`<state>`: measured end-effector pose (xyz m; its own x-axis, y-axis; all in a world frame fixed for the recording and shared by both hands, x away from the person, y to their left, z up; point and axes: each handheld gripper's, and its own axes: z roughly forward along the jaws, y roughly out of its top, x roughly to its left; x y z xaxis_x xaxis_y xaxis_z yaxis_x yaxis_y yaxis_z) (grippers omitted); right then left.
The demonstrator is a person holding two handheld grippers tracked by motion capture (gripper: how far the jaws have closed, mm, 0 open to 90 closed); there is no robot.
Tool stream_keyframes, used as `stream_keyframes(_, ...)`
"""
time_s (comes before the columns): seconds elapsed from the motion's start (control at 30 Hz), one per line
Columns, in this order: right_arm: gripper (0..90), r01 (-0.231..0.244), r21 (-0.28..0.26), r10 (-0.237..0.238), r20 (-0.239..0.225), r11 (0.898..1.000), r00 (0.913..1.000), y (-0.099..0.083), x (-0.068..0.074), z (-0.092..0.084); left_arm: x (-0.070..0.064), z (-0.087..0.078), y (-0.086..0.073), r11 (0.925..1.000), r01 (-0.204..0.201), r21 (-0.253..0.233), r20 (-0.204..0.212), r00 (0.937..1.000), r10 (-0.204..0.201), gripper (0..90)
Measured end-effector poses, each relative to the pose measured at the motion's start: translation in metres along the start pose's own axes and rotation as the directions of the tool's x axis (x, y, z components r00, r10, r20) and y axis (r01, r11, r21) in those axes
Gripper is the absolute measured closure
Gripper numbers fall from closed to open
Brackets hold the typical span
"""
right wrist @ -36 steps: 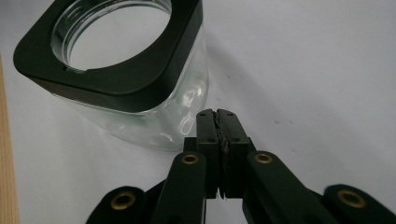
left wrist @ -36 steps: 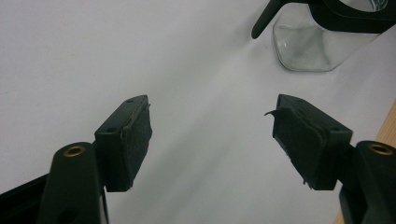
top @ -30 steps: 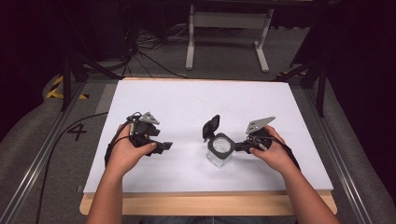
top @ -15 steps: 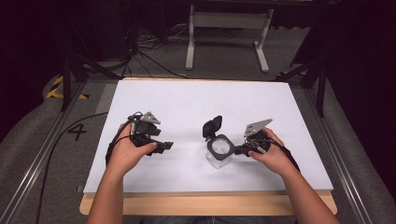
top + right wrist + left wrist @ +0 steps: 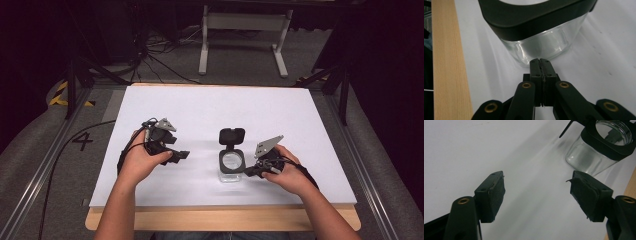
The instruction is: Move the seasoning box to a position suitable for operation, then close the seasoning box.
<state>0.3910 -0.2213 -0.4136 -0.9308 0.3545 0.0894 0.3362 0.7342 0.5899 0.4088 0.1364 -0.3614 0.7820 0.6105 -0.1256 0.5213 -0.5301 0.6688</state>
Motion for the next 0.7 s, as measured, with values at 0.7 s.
stream_keyframes(0.7, 89.8, -0.047, -0.246, 0.072, 0.096, 0.968, 0.9927, 0.031, -0.014, -0.073, -0.010, -0.005, 0.005, 0.9994, -0.030, -0.014, 0.028, 0.9991, 0.031, 31.2)
